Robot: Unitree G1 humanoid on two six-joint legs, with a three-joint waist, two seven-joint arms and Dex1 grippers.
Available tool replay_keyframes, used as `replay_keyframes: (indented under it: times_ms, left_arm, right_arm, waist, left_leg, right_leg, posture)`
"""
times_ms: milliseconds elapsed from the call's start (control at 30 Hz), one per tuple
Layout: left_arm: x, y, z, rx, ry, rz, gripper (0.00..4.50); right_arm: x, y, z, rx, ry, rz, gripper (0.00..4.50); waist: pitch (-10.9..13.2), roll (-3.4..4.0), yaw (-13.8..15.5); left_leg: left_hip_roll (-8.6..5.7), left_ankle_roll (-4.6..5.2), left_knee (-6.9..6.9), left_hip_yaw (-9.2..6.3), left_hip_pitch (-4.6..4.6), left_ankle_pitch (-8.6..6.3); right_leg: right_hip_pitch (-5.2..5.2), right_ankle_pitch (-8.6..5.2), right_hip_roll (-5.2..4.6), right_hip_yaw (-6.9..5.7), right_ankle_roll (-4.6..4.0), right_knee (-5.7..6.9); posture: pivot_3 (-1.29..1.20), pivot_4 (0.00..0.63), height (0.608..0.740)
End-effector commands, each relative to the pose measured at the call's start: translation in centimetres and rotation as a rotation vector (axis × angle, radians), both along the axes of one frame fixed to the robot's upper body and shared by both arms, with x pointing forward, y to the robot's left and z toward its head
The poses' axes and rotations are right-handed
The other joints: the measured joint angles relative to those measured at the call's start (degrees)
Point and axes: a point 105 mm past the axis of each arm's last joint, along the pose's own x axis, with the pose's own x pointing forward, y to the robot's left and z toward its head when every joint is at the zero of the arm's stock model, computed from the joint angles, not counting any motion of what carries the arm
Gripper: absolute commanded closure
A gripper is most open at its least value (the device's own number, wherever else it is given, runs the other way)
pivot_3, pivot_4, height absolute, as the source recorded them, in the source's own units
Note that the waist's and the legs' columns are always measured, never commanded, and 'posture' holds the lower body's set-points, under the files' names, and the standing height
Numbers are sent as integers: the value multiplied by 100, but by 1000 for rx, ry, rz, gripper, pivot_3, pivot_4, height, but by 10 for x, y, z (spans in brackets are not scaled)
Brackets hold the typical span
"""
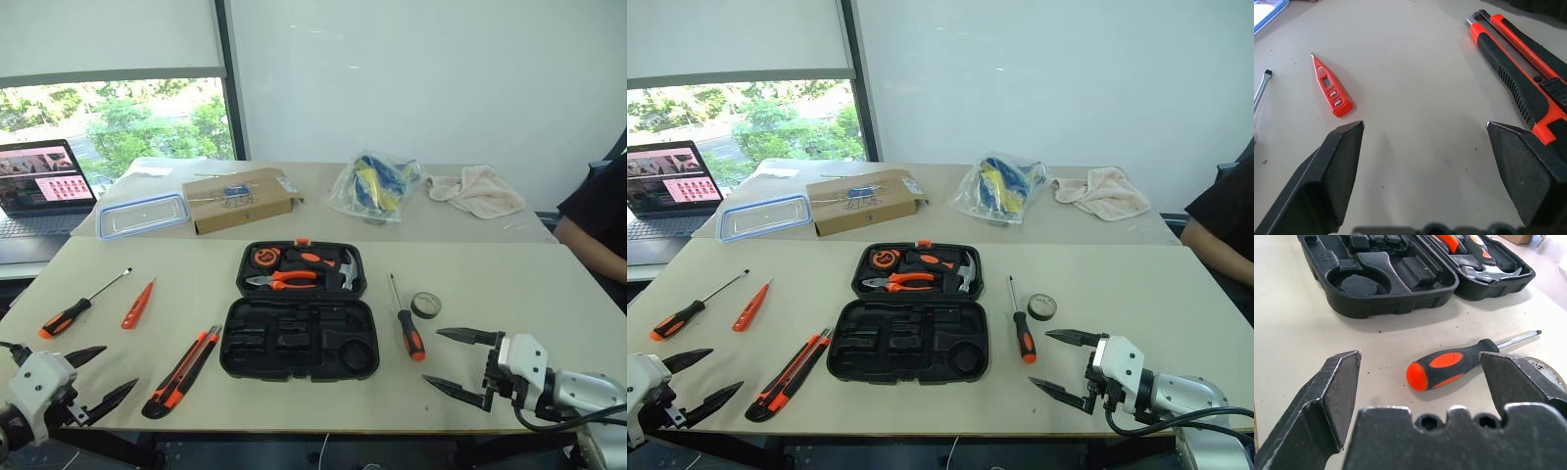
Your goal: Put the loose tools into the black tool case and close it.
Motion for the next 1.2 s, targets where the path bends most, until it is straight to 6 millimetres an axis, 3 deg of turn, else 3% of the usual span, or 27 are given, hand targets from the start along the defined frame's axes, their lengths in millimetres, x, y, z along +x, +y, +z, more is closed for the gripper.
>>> replay_keyframes:
  times_ms: [33, 200, 367, 467, 600, 800, 900, 1100, 1200]
  left_arm:
    - [1, -1, 9, -64, -27, 17, 210]
    - [0, 6, 17, -245, -30, 143, 210]
    - [-30, 43, 8, -358, -118, 446, 210]
    - [-50, 66, 0, -391, -172, 624, 210]
    - [-65, 78, -5, -480, -185, 750, 210]
    - [-29, 81, 27, -546, -192, 686, 210]
    - [-5, 96, 46, -514, -158, 680, 210]
    - [47, 127, 43, -374, 41, 732, 210]
    - [67, 133, 32, -353, 114, 751, 210]
  right_arm:
    - [1, 5, 11, 8, -60, 17, 5]
    - [0, 32, 32, 150, -147, 80, 5]
    - [-6, 69, 66, 425, -155, 176, 5]
    - [-9, 83, 74, 483, -178, 203, 5]
    - [-10, 95, 78, 509, -213, 213, 5]
    - [-10, 100, 78, 500, -204, 224, 5]
    - [-8, 98, 79, 493, -202, 223, 5]
    - [-2, 98, 79, 488, -199, 211, 5]
    - [0, 96, 81, 481, -211, 200, 5]
  waist:
    - [0, 0, 0]
    - [0, 0, -13]
    - [0, 0, -105]
    - [-5, -9, -101]
    - [-18, -32, -37]
    - [-40, -68, 51]
    - [-45, -76, 39]
    - [-46, -76, -20]
    - [-47, -77, -39]
  left_leg:
    - [0, 0, 0, 0, 0, 0]
    - [2, -2, 0, -3, 0, 1]
    - [6, -7, -2, -6, 4, 3]
    - [2, -7, 0, -7, 2, 2]
    - [-1, -4, 2, -10, 1, 0]
    - [-4, -6, 6, -22, 1, 1]
    - [-2, -21, 5, -31, 4, 9]
    - [-5, -40, -2, -21, 18, 22]
    - [-11, -59, -8, -13, 18, 33]
  right_leg:
    - [0, 0, 0, 0, 0, 0]
    - [0, 0, 1, 0, 0, 2]
    - [-1, 0, 2, 4, -1, 3]
    - [-1, 1, -3, 1, -1, 2]
    - [0, 1, -6, -5, -1, 3]
    - [3, 1, -10, -17, -4, 13]
    - [5, 7, -2, -23, -15, 17]
    - [11, 12, 24, -11, -24, 21]
    - [2, 7, 41, -12, -34, 23]
  posture:
    - [0, 150, 740]
    - [0, 150, 740]
    - [0, 150, 740]
    - [0, 150, 740]
    - [0, 150, 740]
    - [0, 150, 740]
    - [0, 150, 740]
    - [0, 150, 740]
    - [0, 150, 740]
